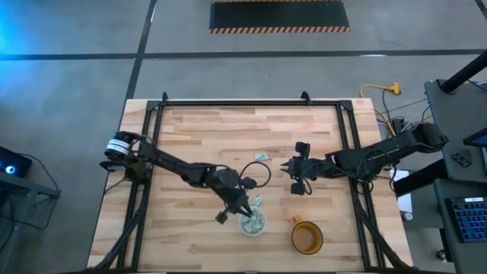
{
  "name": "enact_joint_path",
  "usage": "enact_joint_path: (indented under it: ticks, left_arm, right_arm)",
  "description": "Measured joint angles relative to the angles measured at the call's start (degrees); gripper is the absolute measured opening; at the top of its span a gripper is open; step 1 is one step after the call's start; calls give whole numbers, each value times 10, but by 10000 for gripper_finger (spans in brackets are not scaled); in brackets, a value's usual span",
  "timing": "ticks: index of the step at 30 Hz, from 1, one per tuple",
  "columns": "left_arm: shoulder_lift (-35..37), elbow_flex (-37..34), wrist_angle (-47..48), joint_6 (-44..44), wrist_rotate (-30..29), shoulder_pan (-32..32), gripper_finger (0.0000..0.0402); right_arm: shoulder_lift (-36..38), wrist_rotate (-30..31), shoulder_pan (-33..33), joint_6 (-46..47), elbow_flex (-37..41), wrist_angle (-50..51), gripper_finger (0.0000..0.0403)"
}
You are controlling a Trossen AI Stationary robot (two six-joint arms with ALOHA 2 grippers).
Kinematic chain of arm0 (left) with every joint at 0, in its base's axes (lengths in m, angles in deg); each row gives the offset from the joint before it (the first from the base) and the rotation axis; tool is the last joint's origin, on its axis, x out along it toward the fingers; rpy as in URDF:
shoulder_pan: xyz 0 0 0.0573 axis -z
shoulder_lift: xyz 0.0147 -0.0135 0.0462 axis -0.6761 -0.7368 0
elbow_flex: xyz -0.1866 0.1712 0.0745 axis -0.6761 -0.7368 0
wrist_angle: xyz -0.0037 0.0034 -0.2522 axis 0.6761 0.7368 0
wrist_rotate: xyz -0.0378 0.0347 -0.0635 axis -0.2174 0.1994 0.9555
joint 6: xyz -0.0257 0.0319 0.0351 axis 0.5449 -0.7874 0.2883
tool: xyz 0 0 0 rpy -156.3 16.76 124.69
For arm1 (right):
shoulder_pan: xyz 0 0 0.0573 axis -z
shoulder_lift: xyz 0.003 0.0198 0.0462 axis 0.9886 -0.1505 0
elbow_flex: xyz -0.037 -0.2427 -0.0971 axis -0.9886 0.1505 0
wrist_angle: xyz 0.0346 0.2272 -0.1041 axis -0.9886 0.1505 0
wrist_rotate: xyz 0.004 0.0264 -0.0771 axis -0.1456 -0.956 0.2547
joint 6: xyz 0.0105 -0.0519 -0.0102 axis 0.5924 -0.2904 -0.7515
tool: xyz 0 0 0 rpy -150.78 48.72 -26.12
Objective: Pick and place Stevia / Truvia into bins
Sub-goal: Put the top left stevia packet into the transparent bin, then put the top stevia packet into the transparent bin
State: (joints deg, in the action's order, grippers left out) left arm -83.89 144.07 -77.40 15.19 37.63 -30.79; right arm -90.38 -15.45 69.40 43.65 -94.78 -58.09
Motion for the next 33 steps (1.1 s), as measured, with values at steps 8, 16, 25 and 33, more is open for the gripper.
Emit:
enact_joint_path:
  ticks: [8, 16, 25, 33]
  left_arm:
    - [0, -3, 4, 0, -2, 0, 86]
    - [53, -5, 138, 2, -63, -1, 100]
    - [139, -30, 367, 130, -268, -1, 100]
    - [169, -99, 388, 164, -357, -1, 100]
  right_arm:
    - [0, 0, 0, 7, 0, -5, 59]
    - [-30, -36, 4, -26, 9, -89, 65]
    - [-157, -100, 77, -120, -24, -169, 109]
    - [-267, -210, 182, -118, -106, -147, 133]
